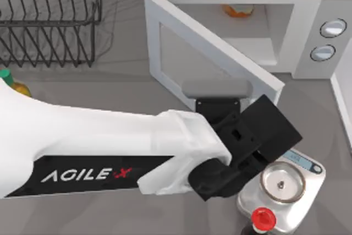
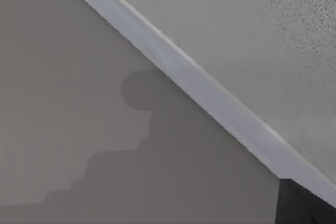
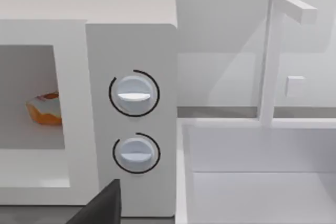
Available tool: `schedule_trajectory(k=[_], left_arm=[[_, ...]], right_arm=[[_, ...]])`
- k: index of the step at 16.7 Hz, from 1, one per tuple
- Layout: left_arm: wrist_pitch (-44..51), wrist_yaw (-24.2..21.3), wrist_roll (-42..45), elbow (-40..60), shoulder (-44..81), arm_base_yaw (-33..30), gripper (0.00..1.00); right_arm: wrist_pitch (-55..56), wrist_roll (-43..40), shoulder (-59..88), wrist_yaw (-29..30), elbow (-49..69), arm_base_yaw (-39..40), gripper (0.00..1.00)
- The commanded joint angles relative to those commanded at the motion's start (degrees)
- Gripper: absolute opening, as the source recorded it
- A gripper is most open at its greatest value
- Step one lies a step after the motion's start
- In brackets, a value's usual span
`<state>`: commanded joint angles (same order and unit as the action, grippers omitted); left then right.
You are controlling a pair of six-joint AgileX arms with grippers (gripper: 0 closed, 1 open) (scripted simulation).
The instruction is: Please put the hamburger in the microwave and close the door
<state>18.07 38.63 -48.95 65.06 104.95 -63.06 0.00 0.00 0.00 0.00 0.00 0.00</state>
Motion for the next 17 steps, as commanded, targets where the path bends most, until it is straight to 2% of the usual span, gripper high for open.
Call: schedule_trajectory(k=[4, 10, 17], left_arm=[[3.3, 1.3, -2.1, 6.6, 5.0, -1.6, 0.0], [12.0, 2.8, -6.2, 25.5, 16.6, -5.6, 0.0], [13.7, 2.7, -6.8, 28.5, 18.9, -5.9, 0.0]], right_arm=[[0.0, 0.0, 0.0, 0.0, 0.0, 0.0, 1.0], [0.0, 0.0, 0.0, 0.0, 0.0, 0.0, 1.0], [0.0, 0.0, 0.0, 0.0, 0.0, 0.0, 1.0]])
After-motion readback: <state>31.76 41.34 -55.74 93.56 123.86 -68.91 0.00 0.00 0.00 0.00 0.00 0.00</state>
